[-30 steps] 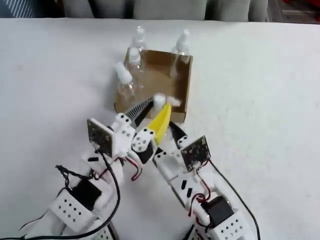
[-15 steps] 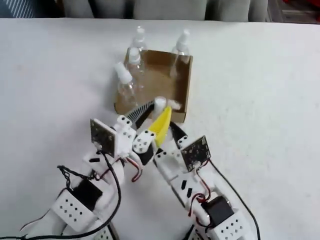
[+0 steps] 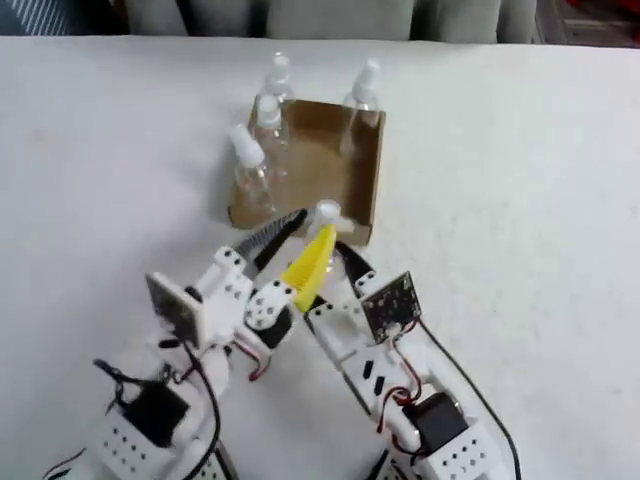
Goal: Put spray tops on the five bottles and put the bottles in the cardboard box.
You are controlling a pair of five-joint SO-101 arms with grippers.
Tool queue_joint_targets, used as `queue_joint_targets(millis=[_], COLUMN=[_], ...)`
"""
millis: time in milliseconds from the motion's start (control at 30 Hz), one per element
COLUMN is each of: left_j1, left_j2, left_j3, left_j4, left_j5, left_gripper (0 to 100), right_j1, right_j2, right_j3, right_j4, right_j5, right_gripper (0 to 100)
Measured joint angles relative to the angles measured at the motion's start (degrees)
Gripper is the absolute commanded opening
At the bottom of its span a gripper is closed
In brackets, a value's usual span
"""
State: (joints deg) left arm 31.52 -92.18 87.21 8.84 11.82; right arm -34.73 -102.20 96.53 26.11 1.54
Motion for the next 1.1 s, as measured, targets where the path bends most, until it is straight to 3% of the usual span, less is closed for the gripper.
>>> queue_joint_targets(millis=[167, 300, 433, 700, 867, 1100], left_j1=[-2.0, -2.3, -2.3, -1.3, 8.4, 14.6], left_j2=[-10.8, -12.0, -12.0, -12.0, -12.0, -12.0], left_j3=[-0.1, -2.3, -4.5, -4.8, -4.8, 2.5], left_j4=[11.4, 20.2, 27.2, 30.2, 36.5, 31.8], left_j5=[0.0, 0.0, 0.0, 0.1, 0.0, 0.2], left_gripper=[12, 11, 2, 2, 2, 2], right_j1=[3.3, 5.3, 7.5, 10.8, 10.5, 10.7], right_j2=[0.0, 0.0, 0.0, 0.0, 0.0, 0.0], right_j3=[0.0, 0.0, 0.0, -1.0, -1.5, -4.4], right_j4=[-0.7, -1.7, -3.7, -5.5, -5.5, -5.5], right_j5=[0.0, 0.0, 0.0, 0.0, -1.9, -2.6], right_gripper=[1.5, 1.5, 1.5, 1.5, 1.5, 1.5])
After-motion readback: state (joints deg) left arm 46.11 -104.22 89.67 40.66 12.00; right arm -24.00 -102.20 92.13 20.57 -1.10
